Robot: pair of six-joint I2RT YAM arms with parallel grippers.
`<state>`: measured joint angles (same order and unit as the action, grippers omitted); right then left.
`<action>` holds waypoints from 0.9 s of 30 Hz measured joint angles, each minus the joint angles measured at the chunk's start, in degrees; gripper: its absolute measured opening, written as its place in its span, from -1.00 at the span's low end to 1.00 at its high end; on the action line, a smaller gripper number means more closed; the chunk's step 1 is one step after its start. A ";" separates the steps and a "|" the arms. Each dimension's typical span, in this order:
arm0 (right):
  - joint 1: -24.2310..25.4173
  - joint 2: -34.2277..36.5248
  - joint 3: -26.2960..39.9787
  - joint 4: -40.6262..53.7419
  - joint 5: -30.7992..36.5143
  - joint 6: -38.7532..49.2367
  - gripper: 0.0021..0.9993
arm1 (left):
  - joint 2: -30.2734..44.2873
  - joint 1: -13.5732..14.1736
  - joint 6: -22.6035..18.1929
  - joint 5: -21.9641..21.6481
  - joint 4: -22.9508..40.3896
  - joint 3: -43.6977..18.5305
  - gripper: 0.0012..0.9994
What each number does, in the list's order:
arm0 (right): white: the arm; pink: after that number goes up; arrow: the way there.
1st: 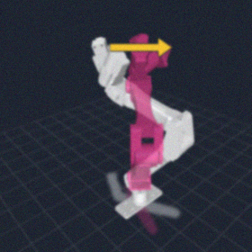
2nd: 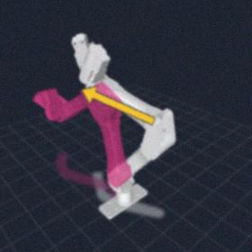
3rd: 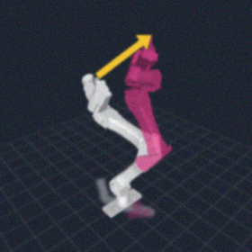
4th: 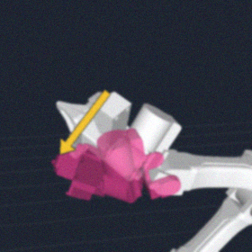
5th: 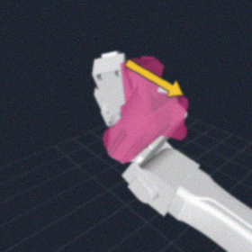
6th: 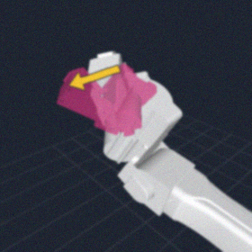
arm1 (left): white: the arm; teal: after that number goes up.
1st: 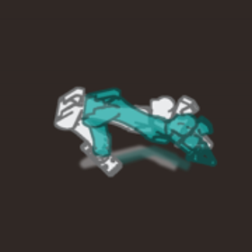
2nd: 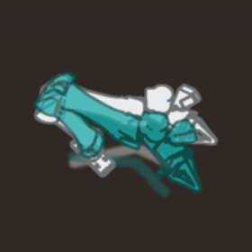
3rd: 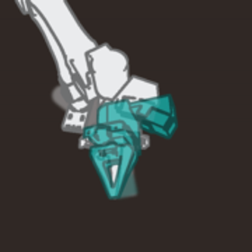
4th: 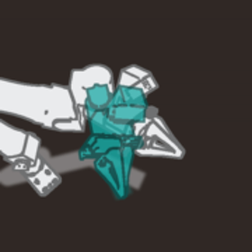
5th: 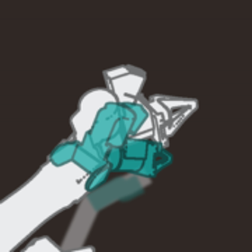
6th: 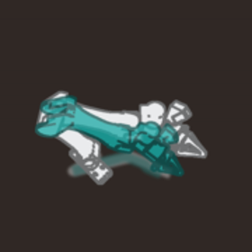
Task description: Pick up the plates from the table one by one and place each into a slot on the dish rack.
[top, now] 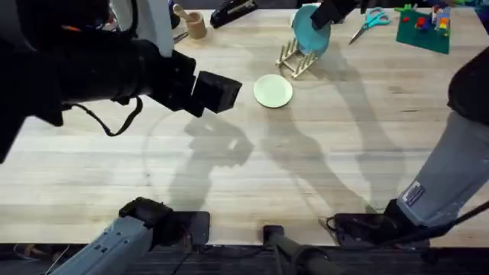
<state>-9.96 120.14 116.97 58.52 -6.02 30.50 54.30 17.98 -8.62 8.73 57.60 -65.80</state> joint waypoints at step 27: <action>0.00 3.67 0.20 -0.02 0.04 0.00 -0.95 | 0.00 0.00 -0.02 0.00 0.00 0.00 0.99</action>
<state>-9.96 123.81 117.16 58.50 -5.98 30.50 54.30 17.98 -8.64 8.73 57.60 -65.80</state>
